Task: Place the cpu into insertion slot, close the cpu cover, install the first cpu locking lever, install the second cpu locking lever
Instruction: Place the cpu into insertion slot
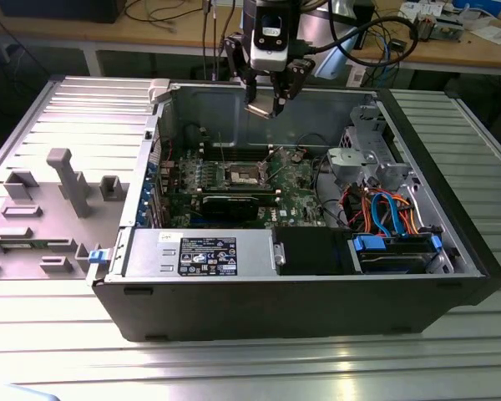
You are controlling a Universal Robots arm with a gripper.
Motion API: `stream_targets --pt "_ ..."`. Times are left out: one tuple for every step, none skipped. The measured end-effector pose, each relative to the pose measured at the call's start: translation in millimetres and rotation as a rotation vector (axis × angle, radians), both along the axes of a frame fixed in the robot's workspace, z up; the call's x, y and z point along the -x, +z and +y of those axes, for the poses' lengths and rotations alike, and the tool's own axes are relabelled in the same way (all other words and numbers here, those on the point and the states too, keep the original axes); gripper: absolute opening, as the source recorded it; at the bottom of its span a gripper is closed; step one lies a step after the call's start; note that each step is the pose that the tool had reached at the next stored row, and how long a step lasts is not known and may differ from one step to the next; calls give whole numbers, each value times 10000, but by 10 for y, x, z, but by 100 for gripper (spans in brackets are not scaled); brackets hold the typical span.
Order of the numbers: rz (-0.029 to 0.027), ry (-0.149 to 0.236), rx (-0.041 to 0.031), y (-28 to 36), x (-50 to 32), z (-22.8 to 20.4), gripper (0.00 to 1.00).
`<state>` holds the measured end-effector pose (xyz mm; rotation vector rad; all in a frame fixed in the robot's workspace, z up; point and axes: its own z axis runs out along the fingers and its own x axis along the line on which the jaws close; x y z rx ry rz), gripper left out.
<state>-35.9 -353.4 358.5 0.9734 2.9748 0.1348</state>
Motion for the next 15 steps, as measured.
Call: stream_targets --pt "0 -69 0 -1 0 0 54" --pt "0 -139 1 -1 0 0 54" --pt "0 -206 0 -2 0 0 54" --pt "0 -242 0 -2 0 0 54" --pt "0 -275 1 -2 4 0 54" --pt "1 -291 1 -3 7 0 54" --pt "0 -303 1 -3 10 0 54" --pt "0 -313 1 -3 13 0 54" --pt "-1 -353 0 -7 13 0 54" --pt "-1 -480 0 -13 14 0 54" --pt "0 -612 1 -17 14 0 54" --pt "0 -717 1 -20 14 0 54" --pt "0 -955 1 -30 14 0 54" --pt "0 -1066 1 -35 14 0 54" --pt "0 -1146 1 -40 14 0 54"
